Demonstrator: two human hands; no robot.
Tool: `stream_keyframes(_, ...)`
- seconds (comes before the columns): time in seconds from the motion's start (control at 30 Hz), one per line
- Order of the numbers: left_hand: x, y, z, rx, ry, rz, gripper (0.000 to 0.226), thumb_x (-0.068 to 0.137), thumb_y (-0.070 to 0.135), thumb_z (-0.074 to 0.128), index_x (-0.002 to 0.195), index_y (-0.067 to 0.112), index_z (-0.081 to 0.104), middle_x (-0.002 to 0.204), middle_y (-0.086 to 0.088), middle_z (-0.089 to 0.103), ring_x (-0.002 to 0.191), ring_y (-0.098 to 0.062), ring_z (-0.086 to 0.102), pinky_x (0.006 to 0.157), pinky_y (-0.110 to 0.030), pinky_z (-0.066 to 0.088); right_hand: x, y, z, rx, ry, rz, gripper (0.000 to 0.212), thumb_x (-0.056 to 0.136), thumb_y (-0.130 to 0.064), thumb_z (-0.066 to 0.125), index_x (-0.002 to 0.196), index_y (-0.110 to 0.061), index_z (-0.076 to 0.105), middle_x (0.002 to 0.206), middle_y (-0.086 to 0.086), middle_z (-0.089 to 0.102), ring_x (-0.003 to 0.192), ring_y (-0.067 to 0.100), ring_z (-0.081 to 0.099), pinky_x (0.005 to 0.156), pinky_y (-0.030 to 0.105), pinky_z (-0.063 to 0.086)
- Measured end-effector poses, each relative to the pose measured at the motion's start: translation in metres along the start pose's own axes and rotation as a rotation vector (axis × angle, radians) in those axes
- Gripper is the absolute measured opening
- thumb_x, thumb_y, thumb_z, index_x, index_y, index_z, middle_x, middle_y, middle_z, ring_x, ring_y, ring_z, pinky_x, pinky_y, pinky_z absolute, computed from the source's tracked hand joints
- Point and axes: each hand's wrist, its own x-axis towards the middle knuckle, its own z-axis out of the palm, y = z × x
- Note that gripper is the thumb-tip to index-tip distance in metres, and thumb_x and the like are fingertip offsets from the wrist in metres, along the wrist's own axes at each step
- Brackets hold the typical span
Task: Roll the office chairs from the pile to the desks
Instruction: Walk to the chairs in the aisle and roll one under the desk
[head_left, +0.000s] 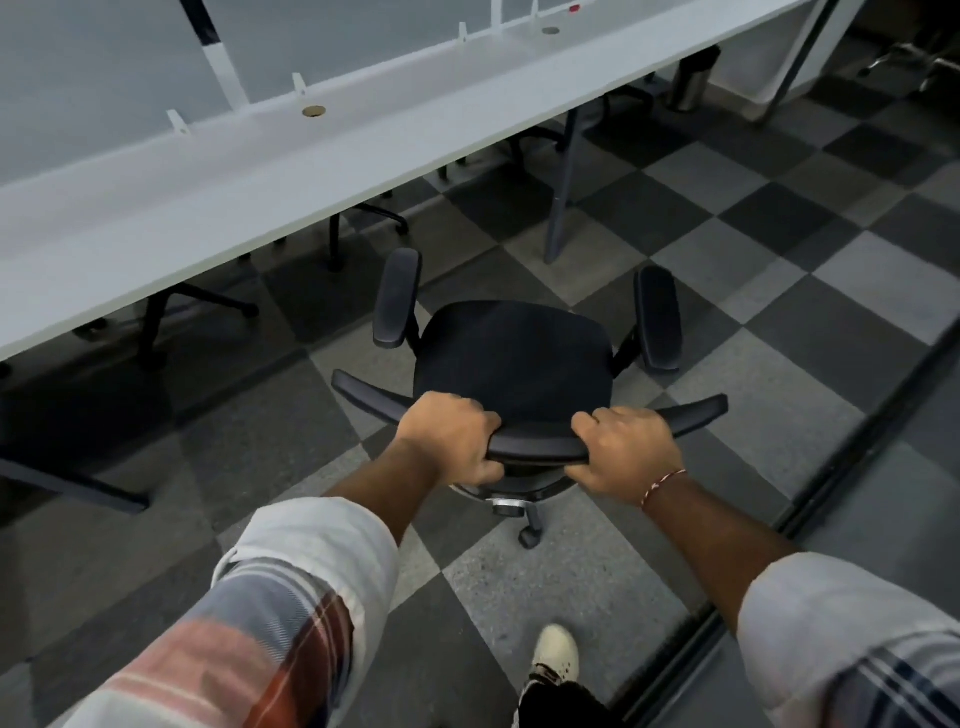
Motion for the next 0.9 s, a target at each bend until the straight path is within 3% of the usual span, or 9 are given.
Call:
stream_keyframes(0.37, 0.126, -0.010, -0.026, -0.013, 0.018, -0.077, 0.039, 0.080, 0.062, 0.050, 0.098, 0.030, 0.063, 0.090, 0.006, 0.063, 0.085, -0.019, 0.062, 0.064, -0.030, 0.037, 0.094, 0.106, 0.024, -0.019, -0.015, -0.011, 0.054, 0.043, -0.051, 0.088, 0.068, -0.017, 0.053, 0.055, 0.002, 0.051, 0.049, 0.026, 0.055, 0.049, 0.032, 0.043)
stream_keyframes(0.7, 0.228, -0.084, -0.048, 0.005, -0.046, -0.100, 0.038, 0.080, 0.064, 0.051, 0.099, 0.034, 0.062, 0.090, 0.010, 0.061, 0.084, -0.015, 0.061, 0.062, -0.030, 0.034, 0.208, 0.151, 0.040, -0.038, -0.030, -0.021, 0.054, 0.048, -0.055, 0.088, 0.072, -0.020, 0.054, 0.057, -0.001, 0.052, 0.052, 0.022, 0.055, 0.052, 0.032, 0.040)
stream_keyframes(0.9, 0.291, -0.153, -0.058, 0.037, -0.008, -0.103, 0.039, 0.075, 0.065, 0.052, 0.093, 0.033, 0.063, 0.086, 0.009, 0.063, 0.080, -0.017, 0.063, 0.060, -0.030, 0.039, 0.296, 0.167, 0.044, -0.006, -0.008, -0.051, 0.042, 0.077, -0.056, 0.068, 0.096, -0.021, 0.055, 0.085, 0.002, 0.062, 0.081, 0.025, 0.062, 0.069, 0.036, 0.038)
